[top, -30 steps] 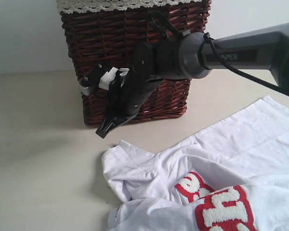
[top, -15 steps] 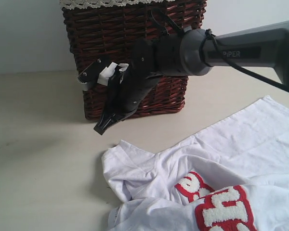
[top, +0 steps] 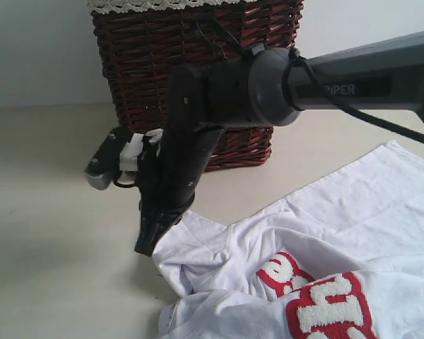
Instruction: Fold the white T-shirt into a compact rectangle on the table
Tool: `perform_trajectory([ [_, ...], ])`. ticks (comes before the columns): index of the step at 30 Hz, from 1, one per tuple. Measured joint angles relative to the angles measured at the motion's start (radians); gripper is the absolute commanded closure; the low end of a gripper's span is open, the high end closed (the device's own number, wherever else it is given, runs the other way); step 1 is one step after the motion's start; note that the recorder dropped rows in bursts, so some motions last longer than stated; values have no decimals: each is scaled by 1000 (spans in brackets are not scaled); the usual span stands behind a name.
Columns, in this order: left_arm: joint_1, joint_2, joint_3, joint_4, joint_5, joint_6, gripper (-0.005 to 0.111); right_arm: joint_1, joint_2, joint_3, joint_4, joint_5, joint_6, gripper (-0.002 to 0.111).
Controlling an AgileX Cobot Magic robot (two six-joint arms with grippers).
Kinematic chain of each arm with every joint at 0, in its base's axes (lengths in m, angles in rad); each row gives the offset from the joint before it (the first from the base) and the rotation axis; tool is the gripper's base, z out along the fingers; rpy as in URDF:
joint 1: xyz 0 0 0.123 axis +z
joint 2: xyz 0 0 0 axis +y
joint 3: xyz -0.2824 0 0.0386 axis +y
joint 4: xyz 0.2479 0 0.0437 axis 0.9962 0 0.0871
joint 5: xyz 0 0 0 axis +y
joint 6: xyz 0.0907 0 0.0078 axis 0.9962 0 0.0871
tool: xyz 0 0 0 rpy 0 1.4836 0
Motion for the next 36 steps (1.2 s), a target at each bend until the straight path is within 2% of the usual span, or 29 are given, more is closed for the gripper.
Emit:
perform_trajectory([
  [2,0,0,0,0,0,0,107,-19,38,34,-106,-64,56,106],
  [5,0,0,0,0,0,0,107,-40,88,49,-153,-115,90,106],
  [8,0,0,0,0,0,0,107,-40,110,36,-71,-211,86,106],
  [14,0,0,0,0,0,0,107,-40,167,-58,129,-237,-50,106],
  [19,0,0,0,0,0,0,107,-40,184,-146,168,-239,-87,106],
  [22,0,0,0,0,0,0,107,-38,155,-154,172,-167,-61,106],
  [25,0,0,0,0,0,0,107,-21,100,-156,181,2,-48,106],
  [28,0,0,0,0,0,0,107,4,27,-144,188,197,-121,106],
  [31,0,0,0,0,0,0,107,16,-76,-72,204,274,-182,106],
  [33,0,0,0,0,0,0,107,10,-169,-3,205,204,-182,106],
  [36,0,0,0,0,0,0,107,-23,-345,108,176,-47,-117,106],
])
